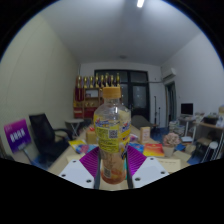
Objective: Pour water
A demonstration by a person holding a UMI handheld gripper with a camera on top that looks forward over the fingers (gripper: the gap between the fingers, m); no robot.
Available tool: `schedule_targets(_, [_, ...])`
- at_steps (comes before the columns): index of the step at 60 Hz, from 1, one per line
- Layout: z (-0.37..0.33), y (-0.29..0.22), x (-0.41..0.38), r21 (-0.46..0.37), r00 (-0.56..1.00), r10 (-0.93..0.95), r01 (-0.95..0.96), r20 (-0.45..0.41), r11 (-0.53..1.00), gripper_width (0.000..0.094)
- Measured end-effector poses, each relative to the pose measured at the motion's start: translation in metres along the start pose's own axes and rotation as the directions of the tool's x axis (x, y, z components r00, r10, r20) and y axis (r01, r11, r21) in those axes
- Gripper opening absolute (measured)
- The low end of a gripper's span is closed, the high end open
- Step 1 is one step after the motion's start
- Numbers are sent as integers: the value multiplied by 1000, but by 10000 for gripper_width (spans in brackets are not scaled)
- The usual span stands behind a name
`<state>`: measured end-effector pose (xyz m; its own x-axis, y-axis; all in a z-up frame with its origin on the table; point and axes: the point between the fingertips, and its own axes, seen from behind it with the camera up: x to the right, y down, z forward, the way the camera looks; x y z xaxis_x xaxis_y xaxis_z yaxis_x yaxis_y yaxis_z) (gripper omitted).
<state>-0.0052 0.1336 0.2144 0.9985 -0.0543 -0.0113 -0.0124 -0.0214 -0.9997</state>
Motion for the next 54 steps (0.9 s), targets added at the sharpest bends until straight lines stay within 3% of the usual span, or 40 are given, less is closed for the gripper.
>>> schedule_targets(2, [6,34,10,-2,999,-49,49,-6,999,376])
schedule_targets(4, [11,35,0,-55,998,-55,54,-22,997,375])
schedule_targets(10, [15,99,12,-132,999,-32,34,19,991,376])
schedule_targets(19, [24,147,16,-214,998,-58,53,-17,975,384])
schedule_targets(23, [17,145,8,-152,999,-1,-7,-53,988,377])
schedule_targets(32, [19,143,8,-171,998,7,-17,-64,985,387])
schedule_targets(38, [14,145,8,-241,998,8,-24,-65,970,534])
schedule_targets(45, [-15,159,2,-387,996,64,-83,-62,918,856])
schedule_targets(54, [-89,133,-9,-449,990,28,-88,-139,889,833])
